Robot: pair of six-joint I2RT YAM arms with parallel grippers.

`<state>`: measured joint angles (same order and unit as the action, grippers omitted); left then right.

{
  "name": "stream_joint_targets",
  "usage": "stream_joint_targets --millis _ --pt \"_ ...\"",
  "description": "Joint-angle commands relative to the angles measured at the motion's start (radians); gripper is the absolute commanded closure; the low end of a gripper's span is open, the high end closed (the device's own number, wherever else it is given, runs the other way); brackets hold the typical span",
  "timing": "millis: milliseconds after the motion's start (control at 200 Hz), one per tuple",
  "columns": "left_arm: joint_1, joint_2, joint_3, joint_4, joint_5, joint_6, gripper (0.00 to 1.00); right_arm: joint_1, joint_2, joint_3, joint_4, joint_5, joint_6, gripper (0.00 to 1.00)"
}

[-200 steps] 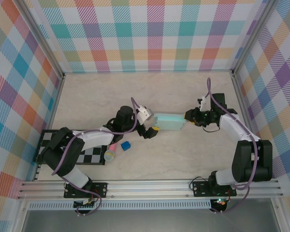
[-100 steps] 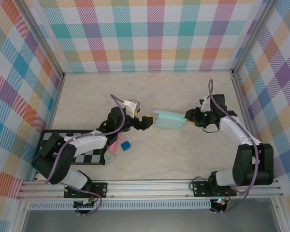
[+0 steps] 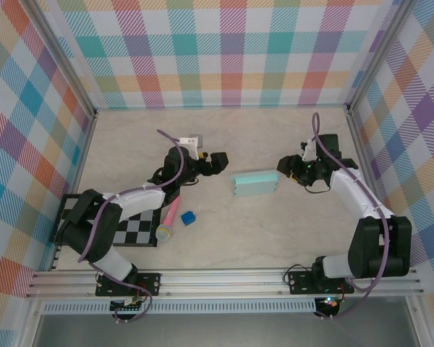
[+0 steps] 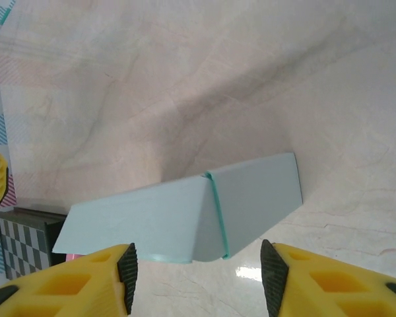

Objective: Fold the paper box

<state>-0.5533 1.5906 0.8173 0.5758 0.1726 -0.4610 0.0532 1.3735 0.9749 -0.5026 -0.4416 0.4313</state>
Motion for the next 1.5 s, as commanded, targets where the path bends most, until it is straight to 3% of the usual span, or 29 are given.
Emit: stream_joint_targets --millis 0,145,265,340,405,480,605,925,1140,1495 --pt "0.009 -0.019 0.012 -0.043 0.000 -0.022 0.00 0.004 0.008 0.078 -0.071 0.017 -0.126 0.43" --pt "0.021 -0.075 -0.003 -0.129 -0.011 -0.024 0.00 0.007 -0.045 0.128 -0.092 -0.014 -0.497 0.35" --pt "0.024 -0.110 0.084 -0.411 0.013 -0.016 0.00 0.044 -0.032 0.184 -0.173 -0.034 -1.010 0.28" --pt "0.029 -0.099 0.162 -0.610 0.046 -0.013 0.00 0.100 0.011 0.226 -0.312 -0.055 -1.357 0.24" --pt "0.032 -0.085 0.209 -0.735 0.080 -0.016 0.00 0.125 0.042 0.236 -0.358 -0.089 -1.532 0.16" --pt "0.032 -0.059 0.250 -0.840 0.121 -0.060 0.00 0.137 0.077 0.260 -0.297 -0.089 -1.548 0.15" --pt "0.032 -0.001 0.309 -0.987 0.146 -0.115 0.01 0.171 0.166 0.340 -0.364 -0.045 -1.632 0.09" --pt "0.033 0.050 0.310 -0.977 0.117 -0.147 0.01 0.260 0.309 0.383 -0.409 0.082 -1.739 0.10" --pt "0.039 0.070 0.312 -0.981 0.108 -0.146 0.01 0.290 0.390 0.394 -0.347 0.190 -1.741 0.14" --pt "0.056 0.087 0.332 -0.958 0.207 -0.154 0.01 0.319 0.448 0.455 -0.371 0.235 -1.608 0.42"
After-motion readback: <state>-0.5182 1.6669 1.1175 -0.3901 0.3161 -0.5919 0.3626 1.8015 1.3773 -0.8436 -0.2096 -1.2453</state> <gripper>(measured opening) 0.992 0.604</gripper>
